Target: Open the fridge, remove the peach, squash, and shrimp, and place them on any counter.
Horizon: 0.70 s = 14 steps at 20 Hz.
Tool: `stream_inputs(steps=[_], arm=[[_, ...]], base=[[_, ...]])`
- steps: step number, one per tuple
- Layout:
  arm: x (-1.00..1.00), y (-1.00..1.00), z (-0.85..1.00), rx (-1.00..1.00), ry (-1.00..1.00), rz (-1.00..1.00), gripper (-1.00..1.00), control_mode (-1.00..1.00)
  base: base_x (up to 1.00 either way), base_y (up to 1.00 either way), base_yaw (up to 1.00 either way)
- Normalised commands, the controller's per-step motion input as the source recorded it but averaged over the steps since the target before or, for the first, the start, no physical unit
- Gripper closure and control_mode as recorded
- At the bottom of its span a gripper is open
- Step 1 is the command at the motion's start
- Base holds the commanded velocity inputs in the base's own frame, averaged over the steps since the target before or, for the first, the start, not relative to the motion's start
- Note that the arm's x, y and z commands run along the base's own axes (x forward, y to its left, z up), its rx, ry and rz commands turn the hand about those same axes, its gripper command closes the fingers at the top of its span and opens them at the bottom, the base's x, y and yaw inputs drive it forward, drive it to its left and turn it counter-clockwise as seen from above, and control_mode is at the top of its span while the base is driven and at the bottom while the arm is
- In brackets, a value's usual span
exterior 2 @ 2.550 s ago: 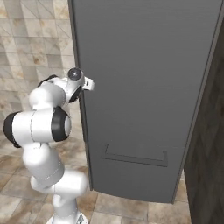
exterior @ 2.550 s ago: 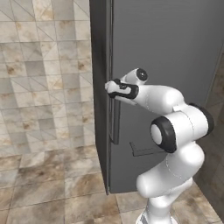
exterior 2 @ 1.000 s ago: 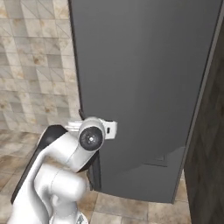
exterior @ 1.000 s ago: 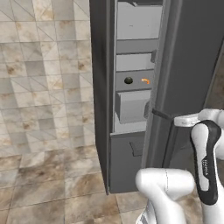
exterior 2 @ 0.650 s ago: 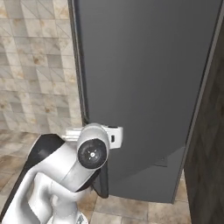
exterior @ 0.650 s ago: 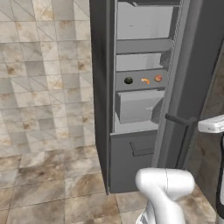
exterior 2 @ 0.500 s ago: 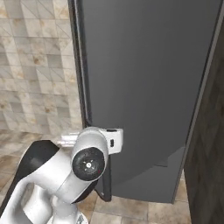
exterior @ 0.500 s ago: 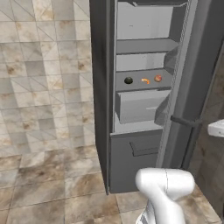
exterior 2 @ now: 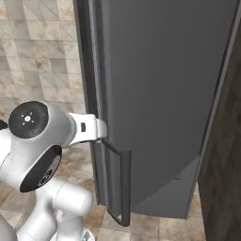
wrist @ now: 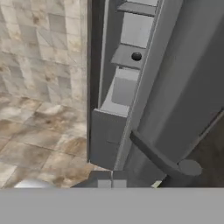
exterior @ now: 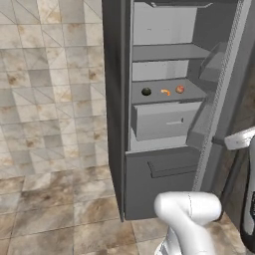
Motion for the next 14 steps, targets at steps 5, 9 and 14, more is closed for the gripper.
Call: stream_inputs(steps=[5,9,14], arm=[[0.46,0.72,0.03,-0.16,0.34,-0.29,1.0,-1.0],[0.85,0.28,-0.03,-0.11,0.2,-0.24,1.0,-1.0],[0.76,0.0,-0.14,-0.09,-0.01,-0.15,1.0,-1.0]], base=[[0.0,0.0,0.0],[0.0,0.0,0.0],[0.0,0.0,0.0]])
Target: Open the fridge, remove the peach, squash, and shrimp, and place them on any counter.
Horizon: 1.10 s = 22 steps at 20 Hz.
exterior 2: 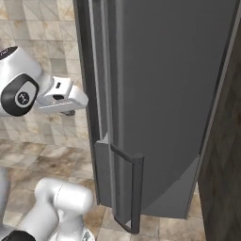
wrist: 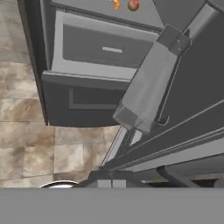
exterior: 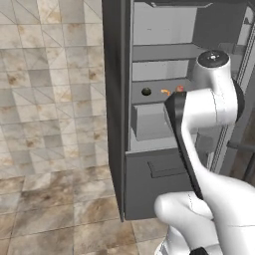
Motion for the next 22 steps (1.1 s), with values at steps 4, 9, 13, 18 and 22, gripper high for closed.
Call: stream_inputs(steps=[4,9,13,18,22], arm=[[0.97,-0.01,0.2,-0.11,-0.05,-0.17,1.0,-1.0],[0.94,-0.02,0.33,-0.11,-0.04,-0.13,1.0,-1.0],[0.94,-0.29,0.36,-0.05,0.0,-0.15,1.0,-1.0],[0.84,-0.45,0.04,-0.01,0.0,-0.15,1.0,-1.0],[0.65,-0.37,-0.03,-0.05,-0.02,-0.13,1.0,-1.0]], base=[[0.0,0.0,0.0],[0.0,0.0,0.0],[0.0,0.0,0.0],[0.0,0.0,0.0],[0.0,0.0,0.0]])
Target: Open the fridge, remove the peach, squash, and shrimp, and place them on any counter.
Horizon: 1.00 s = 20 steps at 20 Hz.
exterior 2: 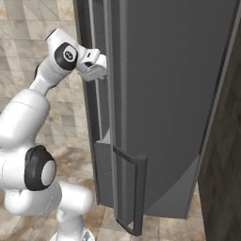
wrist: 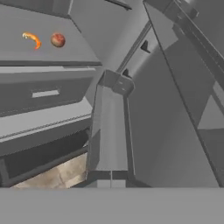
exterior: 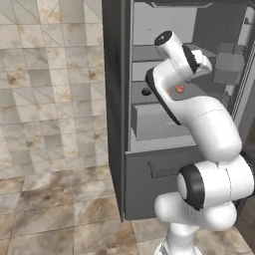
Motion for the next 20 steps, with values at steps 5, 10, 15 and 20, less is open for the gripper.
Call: stream_inputs(steps=[5,10,15,20], arm=[[0.45,-0.52,-0.11,-0.07,-0.01,-0.09,1.0,-1.0],[0.2,-0.98,-0.21,-0.06,-0.05,-0.04,1.0,-1.0],[-0.05,-1.0,-0.19,-0.06,-0.1,-0.09,1.0,-1.0],[-0.69,-1.0,-0.04,0.0,-0.15,-0.1,1.0,-1.0]], base=[[0.0,0.0,0.0],[0.0,0.0,0.0],[0.0,0.0,0.0],[0.0,0.0,0.0]])
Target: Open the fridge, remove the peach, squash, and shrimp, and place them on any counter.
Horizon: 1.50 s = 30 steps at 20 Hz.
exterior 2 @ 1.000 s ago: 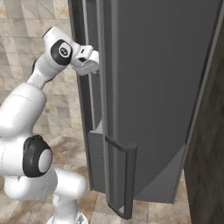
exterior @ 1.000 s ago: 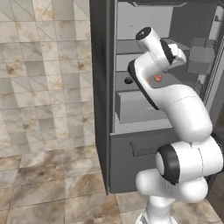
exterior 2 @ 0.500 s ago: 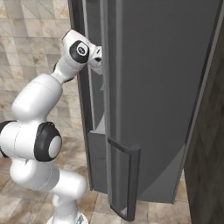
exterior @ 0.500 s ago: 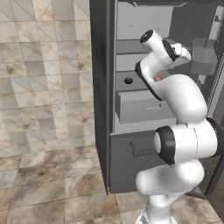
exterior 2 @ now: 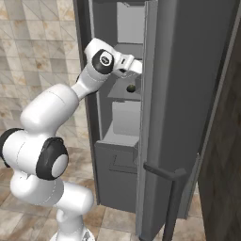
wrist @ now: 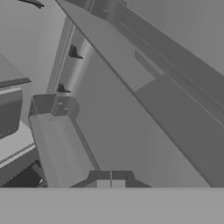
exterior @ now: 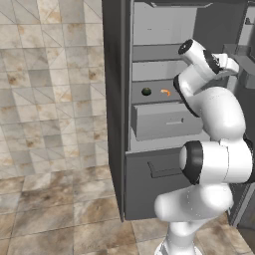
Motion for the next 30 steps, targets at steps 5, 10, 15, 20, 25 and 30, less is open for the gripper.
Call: stream_inputs(steps=[5,10,15,20,25,30], arm=[[-0.4,-0.91,0.12,0.14,-0.02,-0.07,1.0,-1.0],[-0.03,-0.44,0.06,0.25,0.0,0.08,1.0,-1.0],[-0.04,0.58,0.0,0.26,-0.13,0.29,1.0,-1.0],[-0.26,1.0,-0.28,0.08,-0.12,0.56,1.0,-1.0],[-0.22,1.0,-0.31,0.1,-0.01,0.63,1.0,-1.0],[-0.04,1.0,0.14,-0.01,0.1,0.35,1.0,-1.0]], base=[[0.0,0.0,0.0],[0.0,0.0,0.0],[0.0,0.0,0.0],[0.0,0.0,0.0],[0.0,0.0,0.0],[0.0,0.0,0.0]])
